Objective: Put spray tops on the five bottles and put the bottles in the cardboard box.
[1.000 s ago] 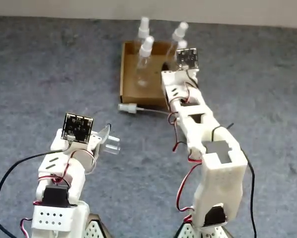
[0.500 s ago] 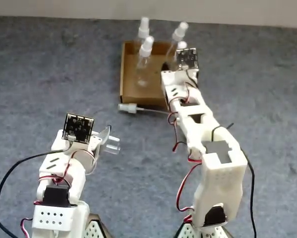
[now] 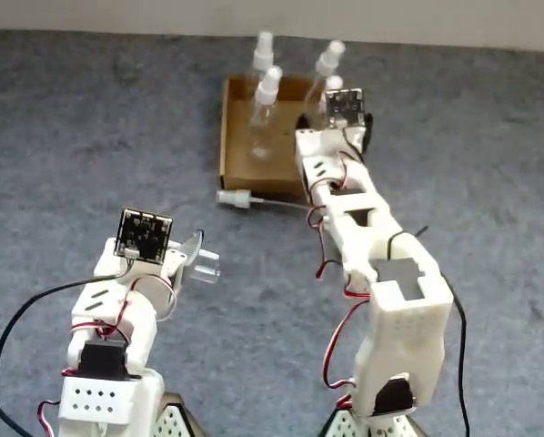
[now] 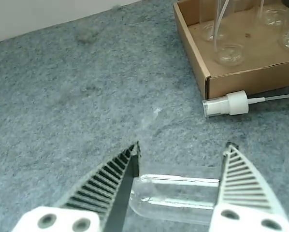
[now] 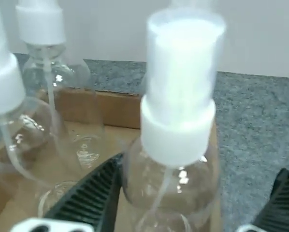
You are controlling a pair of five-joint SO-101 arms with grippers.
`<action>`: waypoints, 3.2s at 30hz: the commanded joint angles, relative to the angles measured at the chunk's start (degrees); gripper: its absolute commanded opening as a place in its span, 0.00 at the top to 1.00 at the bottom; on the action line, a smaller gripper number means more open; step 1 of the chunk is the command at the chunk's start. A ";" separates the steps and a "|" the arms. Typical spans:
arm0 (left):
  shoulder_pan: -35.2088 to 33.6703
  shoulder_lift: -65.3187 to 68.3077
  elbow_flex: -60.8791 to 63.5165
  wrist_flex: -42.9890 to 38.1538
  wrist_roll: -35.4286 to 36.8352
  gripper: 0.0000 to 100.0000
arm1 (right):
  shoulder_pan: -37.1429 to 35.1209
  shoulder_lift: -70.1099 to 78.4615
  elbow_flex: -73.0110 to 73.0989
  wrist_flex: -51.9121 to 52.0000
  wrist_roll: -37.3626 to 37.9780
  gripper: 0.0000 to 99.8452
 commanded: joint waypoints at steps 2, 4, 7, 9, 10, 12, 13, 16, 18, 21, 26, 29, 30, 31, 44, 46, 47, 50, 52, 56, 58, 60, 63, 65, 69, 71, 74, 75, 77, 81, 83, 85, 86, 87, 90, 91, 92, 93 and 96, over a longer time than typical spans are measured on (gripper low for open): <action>0.92 -0.75 -0.04 -0.35 -0.44 0.79 | 0.48 -1.36 -2.07 -1.27 -0.79 0.61; 0.92 -0.75 -0.04 -0.35 -0.44 0.79 | 0.48 -1.36 -2.07 -1.27 -0.79 0.61; 0.92 -0.75 -0.04 -0.35 -0.44 0.79 | 0.48 -1.36 -2.07 -1.27 -0.79 0.57; 0.92 -0.75 -0.04 -0.35 -0.44 0.79 | 0.48 -1.36 -2.07 -1.27 -0.79 0.54; 0.92 -0.75 -0.04 -0.35 -0.44 0.79 | 0.48 -1.36 -2.07 -1.27 -0.79 0.53; 0.92 -0.75 -0.04 -0.35 -0.44 0.79 | 0.48 -1.36 -2.07 -1.27 -0.79 0.53; 0.92 -0.75 -0.04 -0.35 -0.44 0.79 | 0.57 -1.36 -2.07 -1.63 -0.79 0.53; 0.92 -0.75 -0.04 -0.35 -0.44 0.79 | 0.66 -2.86 -2.07 -1.71 -0.79 0.53; 0.92 -0.75 -0.04 -0.35 -0.44 0.79 | 0.75 -5.05 -2.07 -1.63 -0.88 0.53; 0.92 -0.75 -0.04 -0.35 -0.44 0.79 | 0.66 -7.96 -1.80 -1.19 -0.97 0.53; 0.92 -0.75 -0.04 -0.35 -0.44 0.79 | 0.75 -9.19 -1.98 -1.19 -0.79 0.53; 0.92 -0.75 -0.04 -0.35 -0.44 0.79 | 0.92 -9.36 -2.07 -1.19 -0.79 0.53; 0.92 -0.75 -0.04 -0.35 -0.44 0.79 | 1.10 -9.54 -2.07 -1.19 -0.79 0.53; 0.92 -0.75 -0.04 -0.35 -0.44 0.79 | 1.10 -9.98 -2.07 -1.19 -0.79 0.53; 0.92 -0.75 -0.04 -0.35 -0.44 0.79 | 1.10 -27.74 -2.15 10.15 -0.79 0.53; 0.92 -0.75 -0.04 -0.35 -0.44 0.79 | 1.10 -30.90 -2.77 14.55 -0.79 0.53; 0.92 -0.75 0.04 -0.35 -0.44 0.79 | 1.10 -32.31 -3.30 17.01 -0.79 0.53; 0.92 -0.75 0.04 -0.35 -0.44 0.79 | 1.10 -35.82 -4.70 23.96 -0.79 0.53; 0.66 -0.75 0.04 -0.35 -0.44 0.79 | 1.10 -37.49 -5.67 27.74 -0.79 0.53; 0.66 -0.75 0.48 -0.44 -0.44 0.79 | 1.10 -41.01 -5.93 33.80 -0.79 0.53; 0.66 -0.75 0.84 -1.49 -0.44 0.79 | 1.10 -43.03 -5.67 36.88 -0.70 0.53; 0.57 -0.75 1.54 -2.46 -0.44 0.79 | 1.10 -44.97 -5.67 40.13 -0.70 0.53; 0.57 -0.75 1.98 -3.43 -0.44 0.79 | 1.10 -48.04 -5.67 44.70 -0.70 0.53; 0.57 -0.75 2.07 -3.52 -0.44 0.79 | 1.10 -50.42 -5.58 47.52 -0.70 0.53; 0.57 -0.75 2.15 -3.52 -0.35 0.79 | 1.36 -55.08 -3.56 57.01 -0.70 0.54; 0.57 -0.75 2.15 -3.52 -0.35 0.79 | 1.10 -57.19 -2.15 61.93 -0.70 0.55; 0.48 -0.75 2.15 -3.52 -0.35 0.79 | 1.10 -60.18 1.01 66.42 -0.62 0.61; 0.48 -0.75 2.15 -3.52 -0.35 0.79 | 1.27 -61.23 2.15 67.21 -0.62 0.63; 0.48 -0.75 2.15 -3.52 -0.35 0.79 | 1.36 -63.34 5.05 68.35 -0.79 0.68; 0.40 -0.75 2.24 -3.52 -0.35 0.79 | 1.36 -70.90 12.35 71.08 -0.70 0.74; 0.13 -0.57 2.24 -3.52 -0.35 0.79 | 1.36 -75.82 17.45 71.34 -0.62 0.74; -0.92 -0.40 2.24 -3.52 -0.26 0.79 | 1.36 -81.63 23.43 71.34 -0.62 0.74; -1.45 -0.40 2.33 -3.52 -0.26 0.79 | 1.36 -84.53 26.15 71.34 -0.62 0.74; -1.98 -0.31 2.42 -3.52 -0.26 0.79 | 1.19 -87.43 28.88 71.34 -0.62 0.74; -3.12 -0.75 2.68 -3.52 -0.26 0.79 | 1.19 -95.60 36.70 71.87 1.41 0.74; -3.74 -0.57 2.24 -3.52 -0.26 0.79 | 1.19 -97.80 38.90 72.66 3.43 0.74; -4.44 -0.40 1.80 -3.52 -0.26 0.79 | 1.10 -99.56 40.75 73.80 5.19 0.74; -5.14 -0.31 0.75 -3.34 -0.18 0.79 | 1.10 -100.53 42.33 75.12 6.68 0.74; -6.37 0.84 -4.97 -0.26 -0.26 0.79 | 1.10 -100.26 45.41 79.69 9.85 0.74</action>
